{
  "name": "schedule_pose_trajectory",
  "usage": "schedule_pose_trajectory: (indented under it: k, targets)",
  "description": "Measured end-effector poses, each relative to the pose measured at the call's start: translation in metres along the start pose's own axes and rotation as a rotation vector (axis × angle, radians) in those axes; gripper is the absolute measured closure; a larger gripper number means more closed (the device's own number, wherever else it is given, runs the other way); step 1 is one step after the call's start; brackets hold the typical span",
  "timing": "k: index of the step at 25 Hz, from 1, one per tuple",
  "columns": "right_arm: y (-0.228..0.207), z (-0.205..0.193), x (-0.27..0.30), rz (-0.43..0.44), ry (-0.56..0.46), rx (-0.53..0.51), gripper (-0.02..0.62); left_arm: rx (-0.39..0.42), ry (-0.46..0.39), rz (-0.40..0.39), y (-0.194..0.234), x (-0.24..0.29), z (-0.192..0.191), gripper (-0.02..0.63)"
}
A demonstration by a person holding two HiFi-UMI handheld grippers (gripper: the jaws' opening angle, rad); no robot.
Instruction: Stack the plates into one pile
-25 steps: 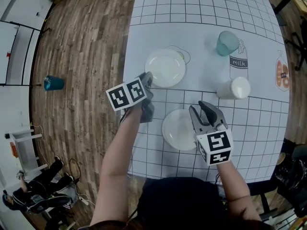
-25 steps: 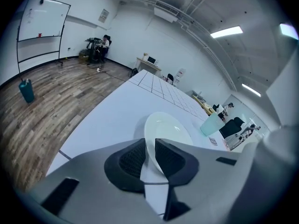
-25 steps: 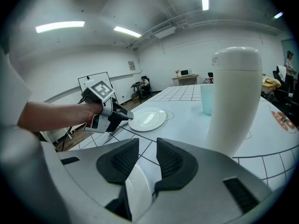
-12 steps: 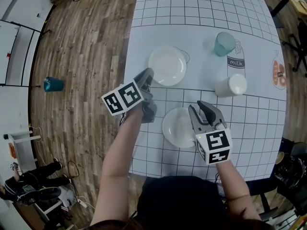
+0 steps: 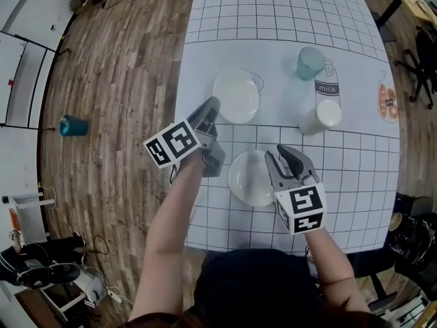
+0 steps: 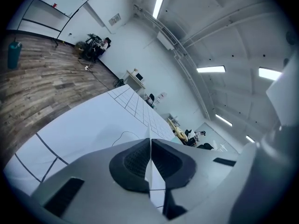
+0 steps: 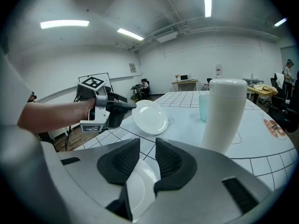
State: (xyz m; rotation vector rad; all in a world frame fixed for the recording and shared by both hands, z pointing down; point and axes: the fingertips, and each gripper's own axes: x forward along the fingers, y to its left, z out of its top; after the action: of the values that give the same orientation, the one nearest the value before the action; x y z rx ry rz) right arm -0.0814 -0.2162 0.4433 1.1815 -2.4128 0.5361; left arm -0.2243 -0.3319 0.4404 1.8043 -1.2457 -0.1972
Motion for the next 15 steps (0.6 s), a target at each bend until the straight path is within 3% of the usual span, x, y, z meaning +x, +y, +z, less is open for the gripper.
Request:
schedule_pose_trajectory:
  k: [15]
  targets:
    - [0.001,-0.001,-0.029,-0.061,-0.011,-0.039,0.476,-0.036,-0.025,-0.121,-0.039,-0.073,-0.011,0.571]
